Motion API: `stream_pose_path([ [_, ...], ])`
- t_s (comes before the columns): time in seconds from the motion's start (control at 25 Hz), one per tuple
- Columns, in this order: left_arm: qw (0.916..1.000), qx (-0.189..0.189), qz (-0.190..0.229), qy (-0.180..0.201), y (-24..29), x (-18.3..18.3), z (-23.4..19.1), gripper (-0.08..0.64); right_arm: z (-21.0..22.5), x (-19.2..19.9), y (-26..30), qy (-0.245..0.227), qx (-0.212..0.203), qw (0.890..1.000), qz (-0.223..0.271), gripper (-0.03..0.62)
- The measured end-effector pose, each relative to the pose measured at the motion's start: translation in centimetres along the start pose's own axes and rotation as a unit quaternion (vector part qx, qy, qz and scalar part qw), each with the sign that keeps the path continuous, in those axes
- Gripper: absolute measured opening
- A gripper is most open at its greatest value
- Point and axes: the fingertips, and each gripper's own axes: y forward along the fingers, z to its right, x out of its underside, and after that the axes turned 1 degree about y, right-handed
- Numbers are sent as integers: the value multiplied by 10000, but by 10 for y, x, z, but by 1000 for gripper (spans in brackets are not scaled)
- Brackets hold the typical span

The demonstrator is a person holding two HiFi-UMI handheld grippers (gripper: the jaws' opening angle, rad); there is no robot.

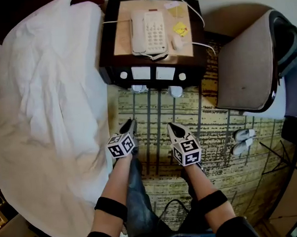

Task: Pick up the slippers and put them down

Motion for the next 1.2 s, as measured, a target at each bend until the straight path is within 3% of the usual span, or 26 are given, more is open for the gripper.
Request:
stream_pose_path([
  [0.08,9988,134,194,438,-44,-37,41,3,-12,-38,-34,-44,-18,10000,75,2],
  [0.24,9905,400,604,1165,-117,-117,122,3,-22,-115,-100,-161,46,9995,281,3],
  [0.36,9831,245,689,1677,-197,-145,162,3,-55,-137,-162,-335,-96,9990,283,3],
  [0.52,9725,286,1039,2067,-260,-190,215,3,-65,-188,-232,-693,-95,9958,592,1],
  [0.76,9607,369,1319,2413,-317,-212,255,3,-63,-234,-311,-652,138,9913,1138,0],
  [1.2,9445,712,1502,2835,-358,-226,296,3,-74,-243,-376,-566,476,9888,1293,0],
])
